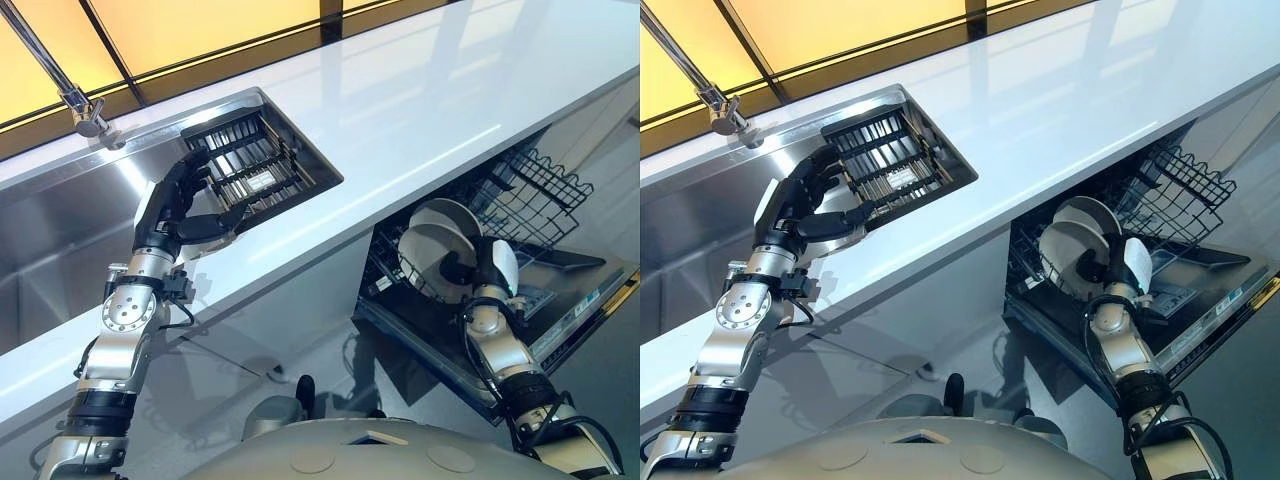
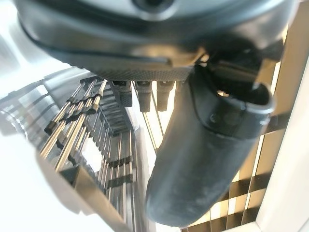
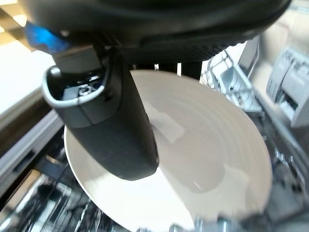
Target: Pick up plates and place into dishwasher.
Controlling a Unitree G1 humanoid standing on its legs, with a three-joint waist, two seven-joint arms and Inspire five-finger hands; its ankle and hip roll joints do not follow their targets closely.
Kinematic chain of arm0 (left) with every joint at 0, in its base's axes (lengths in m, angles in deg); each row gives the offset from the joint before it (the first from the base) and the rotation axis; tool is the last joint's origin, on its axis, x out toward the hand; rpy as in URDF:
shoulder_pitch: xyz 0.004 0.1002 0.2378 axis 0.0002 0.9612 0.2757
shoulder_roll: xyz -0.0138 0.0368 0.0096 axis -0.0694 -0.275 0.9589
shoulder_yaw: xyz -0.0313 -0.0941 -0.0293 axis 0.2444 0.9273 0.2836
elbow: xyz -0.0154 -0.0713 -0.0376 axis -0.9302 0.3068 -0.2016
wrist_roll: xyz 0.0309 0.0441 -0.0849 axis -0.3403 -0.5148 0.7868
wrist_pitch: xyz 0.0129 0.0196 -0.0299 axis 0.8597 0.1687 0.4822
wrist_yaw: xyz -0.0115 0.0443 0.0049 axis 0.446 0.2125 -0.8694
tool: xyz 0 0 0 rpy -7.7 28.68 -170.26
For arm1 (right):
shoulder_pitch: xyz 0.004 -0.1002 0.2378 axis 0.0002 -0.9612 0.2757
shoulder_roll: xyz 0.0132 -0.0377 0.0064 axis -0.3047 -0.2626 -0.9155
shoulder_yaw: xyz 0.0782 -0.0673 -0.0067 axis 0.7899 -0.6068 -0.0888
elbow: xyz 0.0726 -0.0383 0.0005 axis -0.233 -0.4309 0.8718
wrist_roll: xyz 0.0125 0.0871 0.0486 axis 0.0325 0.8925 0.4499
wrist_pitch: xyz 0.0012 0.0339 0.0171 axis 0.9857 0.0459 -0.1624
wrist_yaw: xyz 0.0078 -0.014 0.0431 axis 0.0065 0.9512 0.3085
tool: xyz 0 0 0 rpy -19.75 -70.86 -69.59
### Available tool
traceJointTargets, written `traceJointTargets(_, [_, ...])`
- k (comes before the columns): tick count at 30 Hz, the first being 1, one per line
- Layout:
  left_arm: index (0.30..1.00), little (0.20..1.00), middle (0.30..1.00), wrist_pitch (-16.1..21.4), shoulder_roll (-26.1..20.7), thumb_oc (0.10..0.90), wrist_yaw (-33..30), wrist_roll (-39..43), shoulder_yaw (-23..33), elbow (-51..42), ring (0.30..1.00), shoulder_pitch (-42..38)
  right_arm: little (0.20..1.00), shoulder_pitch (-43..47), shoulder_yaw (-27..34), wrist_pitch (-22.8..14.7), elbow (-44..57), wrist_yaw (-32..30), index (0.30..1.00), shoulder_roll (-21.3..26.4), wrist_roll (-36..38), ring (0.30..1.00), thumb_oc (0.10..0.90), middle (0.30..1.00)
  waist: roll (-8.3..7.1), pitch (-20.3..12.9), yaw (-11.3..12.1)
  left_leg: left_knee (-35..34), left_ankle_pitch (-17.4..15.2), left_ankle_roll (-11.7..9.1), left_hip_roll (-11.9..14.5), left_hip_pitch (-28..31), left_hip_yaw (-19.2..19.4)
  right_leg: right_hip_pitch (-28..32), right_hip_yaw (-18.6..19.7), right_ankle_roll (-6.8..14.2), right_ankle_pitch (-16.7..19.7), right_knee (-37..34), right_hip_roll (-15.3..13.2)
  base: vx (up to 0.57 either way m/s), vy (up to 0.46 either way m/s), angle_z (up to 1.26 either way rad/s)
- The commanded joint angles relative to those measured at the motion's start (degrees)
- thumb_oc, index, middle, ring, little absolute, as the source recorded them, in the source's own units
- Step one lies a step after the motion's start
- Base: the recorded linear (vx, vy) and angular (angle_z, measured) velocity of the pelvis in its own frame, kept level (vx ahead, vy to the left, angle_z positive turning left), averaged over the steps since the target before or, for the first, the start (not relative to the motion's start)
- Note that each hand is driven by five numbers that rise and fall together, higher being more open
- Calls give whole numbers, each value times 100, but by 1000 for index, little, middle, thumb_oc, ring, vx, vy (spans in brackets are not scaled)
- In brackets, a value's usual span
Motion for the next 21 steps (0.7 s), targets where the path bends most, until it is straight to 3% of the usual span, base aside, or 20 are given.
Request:
traceJointTargets(1, [900,900,900,413,-135,800,-127,139,72,-57,900,-723,900,687,2,-409,554,-439,900,80,219,900,800,900,-139,-243,68,37,-492,-74,-62,269,114,-156,20,125,169,42,5,1,-5,4])
traceJointTargets(14, [900,900,900,444,-138,800,-162,173,303,-135,900,-461,900,135,1031,-1365,2083,-835,900,137,216,900,800,900,-125,-215,-239,37,-564,-39,-44,327,290,-200,188,165,156,56,39,-4,-1,-1])
traceJointTargets(21, [900,900,900,384,-197,800,-108,183,471,-222,900,-346,900,-50,1690,-1996,2828,-914,900,283,856,900,800,900,-154,-232,-361,37,-606,-33,-5,349,416,-237,276,189,166,56,65,-15,-17,-10])
